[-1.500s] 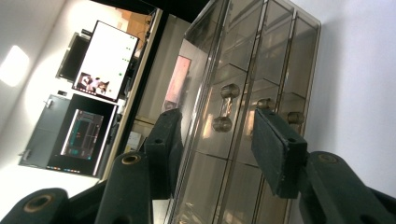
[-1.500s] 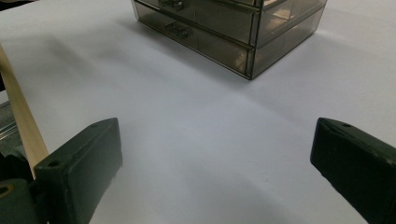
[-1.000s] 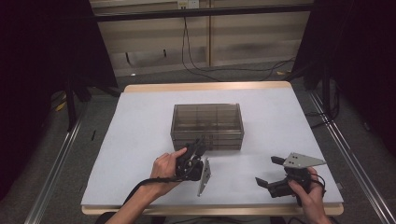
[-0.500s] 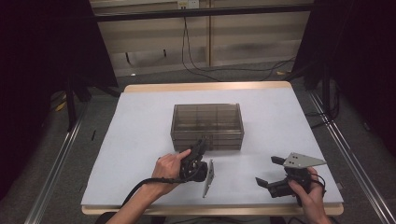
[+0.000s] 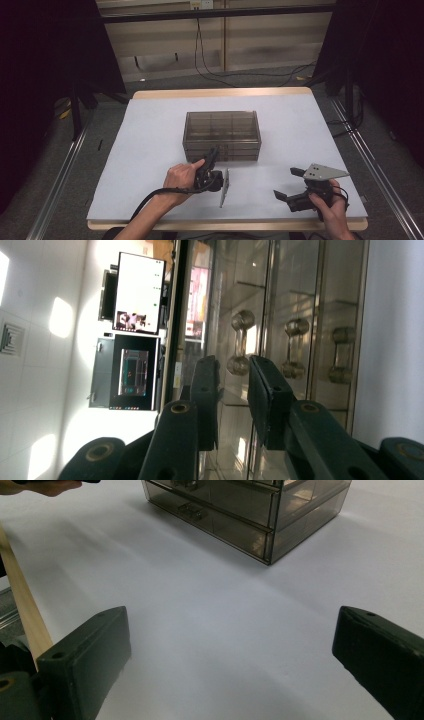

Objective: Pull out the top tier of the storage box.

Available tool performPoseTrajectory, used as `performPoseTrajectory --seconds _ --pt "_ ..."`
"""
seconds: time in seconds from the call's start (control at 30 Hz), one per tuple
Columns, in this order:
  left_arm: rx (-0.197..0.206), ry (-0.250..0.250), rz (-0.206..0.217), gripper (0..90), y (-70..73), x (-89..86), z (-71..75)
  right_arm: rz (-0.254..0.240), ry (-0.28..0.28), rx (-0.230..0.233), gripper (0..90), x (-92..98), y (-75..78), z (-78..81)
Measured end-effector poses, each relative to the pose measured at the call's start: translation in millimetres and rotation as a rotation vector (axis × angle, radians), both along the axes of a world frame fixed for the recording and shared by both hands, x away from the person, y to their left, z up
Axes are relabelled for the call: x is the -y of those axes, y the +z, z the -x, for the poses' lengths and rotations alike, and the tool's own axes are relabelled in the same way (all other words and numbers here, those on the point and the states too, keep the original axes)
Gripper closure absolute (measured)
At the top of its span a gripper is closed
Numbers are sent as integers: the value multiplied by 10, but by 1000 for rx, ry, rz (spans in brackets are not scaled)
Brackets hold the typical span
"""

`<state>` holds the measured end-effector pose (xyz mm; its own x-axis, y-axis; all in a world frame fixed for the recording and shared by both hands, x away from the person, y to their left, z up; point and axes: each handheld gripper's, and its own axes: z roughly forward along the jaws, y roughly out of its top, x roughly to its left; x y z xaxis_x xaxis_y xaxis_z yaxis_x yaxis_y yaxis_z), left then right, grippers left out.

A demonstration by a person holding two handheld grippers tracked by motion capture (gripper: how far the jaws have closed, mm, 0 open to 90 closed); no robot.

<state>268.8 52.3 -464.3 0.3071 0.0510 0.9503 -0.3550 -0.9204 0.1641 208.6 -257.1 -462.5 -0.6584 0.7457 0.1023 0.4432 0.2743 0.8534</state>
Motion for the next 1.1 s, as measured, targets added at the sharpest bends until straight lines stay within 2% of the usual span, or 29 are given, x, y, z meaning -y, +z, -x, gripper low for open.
performPoseTrajectory --seconds 0.17,0.33,0.43,0.53,0.57,0.7,0.87,0.9,0.97,1.03,1.1 --pt "-15 23 -10 779 -12 15 -15 0 1 -2 23 -1 -3 -4" --pt "-8 25 -16 779 -12 17 -29 1 3 -2 23 -7 -4 -5" --pt "7 23 -37 802 -21 39 -25 1 3 -2 23 -8 -3 -4" --pt "7 30 -37 810 -15 65 -30 0 1 -1 23 -7 -3 -4" --pt "30 30 -48 807 -27 84 -29 0 2 -2 23 -4 -3 -4" --pt "31 48 -57 810 -36 97 -17 0 2 -1 23 -5 -4 -5" --pt "38 48 -55 806 -44 104 -26 1 4 0 22 -1 -1 0" --pt "21 56 -43 804 -49 100 -25 1 2 0 23 0 -1 0" --pt "28 60 -54 801 -38 103 -34 0 2 -2 23 -1 -2 -2" --pt "41 60 -40 788 -55 114 -47 2 3 -3 23 -8 -5 -5" --pt "31 72 -49 790 -51 118 -40 3 4 -2 23 -9 -5 -7"
